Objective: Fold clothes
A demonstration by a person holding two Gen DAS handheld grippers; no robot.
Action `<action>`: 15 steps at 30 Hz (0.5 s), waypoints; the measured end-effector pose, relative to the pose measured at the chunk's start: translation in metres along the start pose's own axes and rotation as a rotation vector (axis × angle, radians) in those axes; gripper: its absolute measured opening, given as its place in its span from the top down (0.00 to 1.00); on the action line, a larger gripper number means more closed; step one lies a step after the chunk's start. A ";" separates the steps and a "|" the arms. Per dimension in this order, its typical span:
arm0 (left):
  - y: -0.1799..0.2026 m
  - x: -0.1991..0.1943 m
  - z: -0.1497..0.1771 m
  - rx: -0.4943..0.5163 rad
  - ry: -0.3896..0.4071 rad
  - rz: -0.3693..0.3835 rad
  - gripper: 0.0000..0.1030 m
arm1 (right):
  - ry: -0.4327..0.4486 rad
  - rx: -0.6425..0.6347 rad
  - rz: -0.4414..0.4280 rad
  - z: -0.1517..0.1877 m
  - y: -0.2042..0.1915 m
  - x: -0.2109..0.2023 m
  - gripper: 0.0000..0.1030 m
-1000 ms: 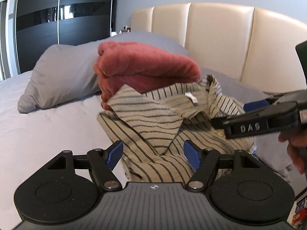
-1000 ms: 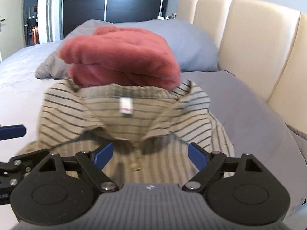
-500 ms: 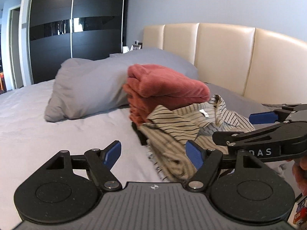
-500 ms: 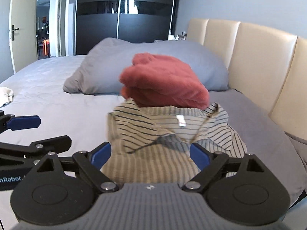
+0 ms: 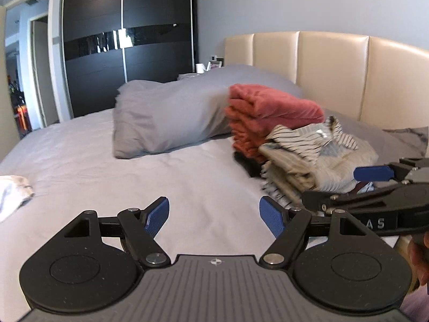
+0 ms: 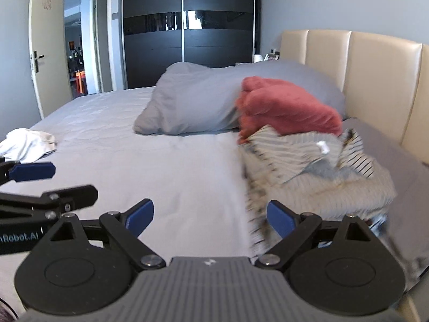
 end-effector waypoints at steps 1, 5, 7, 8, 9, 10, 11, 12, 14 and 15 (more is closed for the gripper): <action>-0.007 -0.005 0.005 0.007 0.002 -0.009 0.28 | 0.004 0.005 -0.008 0.006 -0.010 -0.001 0.10; -0.034 -0.021 0.024 0.036 0.000 -0.057 0.27 | 0.038 -0.006 -0.031 0.024 -0.046 -0.006 0.09; -0.046 -0.029 0.035 0.030 0.007 -0.078 0.27 | 0.052 -0.026 -0.035 0.031 -0.064 -0.008 0.09; -0.051 -0.033 0.040 0.022 0.014 -0.092 0.27 | 0.061 -0.032 -0.037 0.035 -0.072 -0.009 0.09; -0.057 -0.036 0.045 0.003 0.017 -0.105 0.26 | 0.067 -0.031 -0.039 0.038 -0.079 -0.010 0.09; -0.062 -0.039 0.050 -0.017 0.020 -0.119 0.24 | 0.074 -0.030 -0.042 0.041 -0.085 -0.011 0.09; -0.068 -0.042 0.055 -0.037 0.022 -0.133 0.23 | 0.080 -0.030 -0.045 0.044 -0.091 -0.011 0.09; -0.073 -0.044 0.060 -0.069 0.023 -0.147 0.21 | 0.087 -0.029 -0.048 0.047 -0.096 -0.011 0.08; -0.085 -0.047 0.071 -0.131 0.029 -0.177 0.21 | 0.100 -0.027 -0.056 0.053 -0.107 -0.011 0.06; -0.090 -0.047 0.076 -0.148 0.027 -0.190 0.21 | 0.105 -0.030 -0.061 0.056 -0.111 -0.011 0.05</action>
Point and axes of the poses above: each gripper's, at about its wrist camera, not at the fingertips, and x roughly the way its jaws point, y to its right, z to its underside, the point moved 2 cm from there along x, roughly the way its jaws point, and after that the axes turned 6 degrees about -z, right-handed, at the moved point
